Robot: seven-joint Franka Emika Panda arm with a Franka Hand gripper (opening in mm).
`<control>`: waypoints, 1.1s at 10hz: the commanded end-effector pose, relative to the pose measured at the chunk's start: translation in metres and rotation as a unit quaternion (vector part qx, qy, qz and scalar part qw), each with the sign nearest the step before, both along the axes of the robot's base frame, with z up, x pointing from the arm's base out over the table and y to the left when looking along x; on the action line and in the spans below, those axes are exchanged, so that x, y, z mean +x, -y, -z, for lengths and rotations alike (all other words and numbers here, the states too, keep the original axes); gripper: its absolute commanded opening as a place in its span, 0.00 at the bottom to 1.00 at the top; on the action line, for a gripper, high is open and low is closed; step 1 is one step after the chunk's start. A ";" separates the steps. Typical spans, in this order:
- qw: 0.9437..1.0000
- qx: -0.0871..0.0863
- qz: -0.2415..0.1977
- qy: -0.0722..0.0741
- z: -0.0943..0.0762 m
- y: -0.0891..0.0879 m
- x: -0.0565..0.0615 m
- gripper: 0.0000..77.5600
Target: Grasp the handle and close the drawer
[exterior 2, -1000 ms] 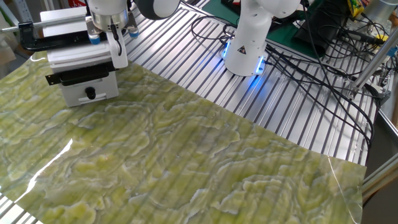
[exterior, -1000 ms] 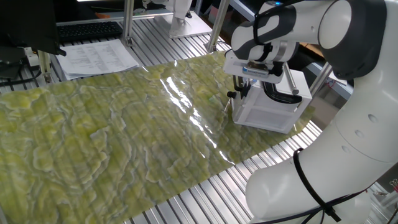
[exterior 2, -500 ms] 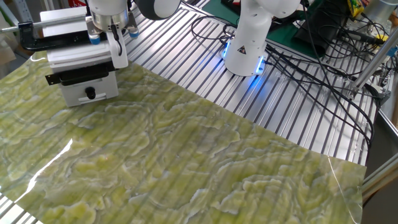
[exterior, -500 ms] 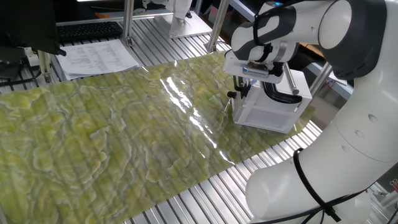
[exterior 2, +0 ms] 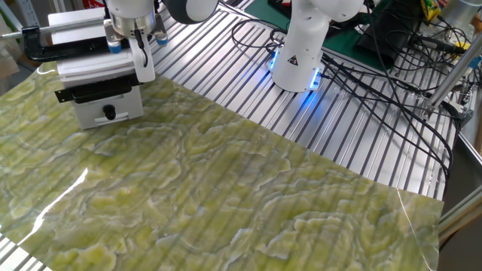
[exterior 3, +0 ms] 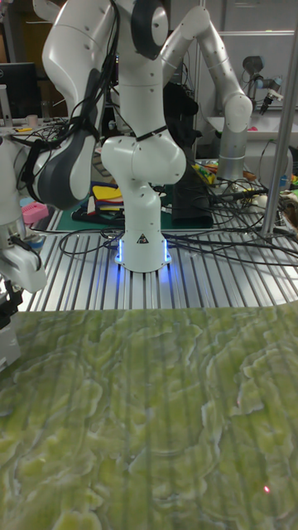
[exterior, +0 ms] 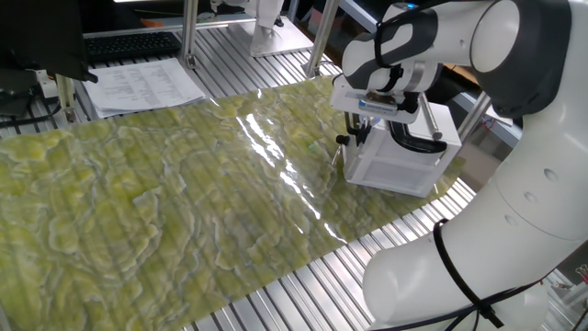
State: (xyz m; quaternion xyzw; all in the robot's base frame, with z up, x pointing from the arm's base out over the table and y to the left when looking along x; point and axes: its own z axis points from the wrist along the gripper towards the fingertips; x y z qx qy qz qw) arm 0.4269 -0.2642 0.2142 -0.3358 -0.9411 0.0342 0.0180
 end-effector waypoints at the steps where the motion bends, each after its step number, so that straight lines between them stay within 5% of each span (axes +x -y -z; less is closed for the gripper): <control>1: 1.000 0.010 0.003 -0.012 0.008 0.006 -0.009 0.02; 8: 1.000 0.010 0.002 -0.010 0.008 0.008 -0.010 0.02; 11: 1.000 0.010 -0.008 -0.026 -0.003 0.021 -0.016 0.02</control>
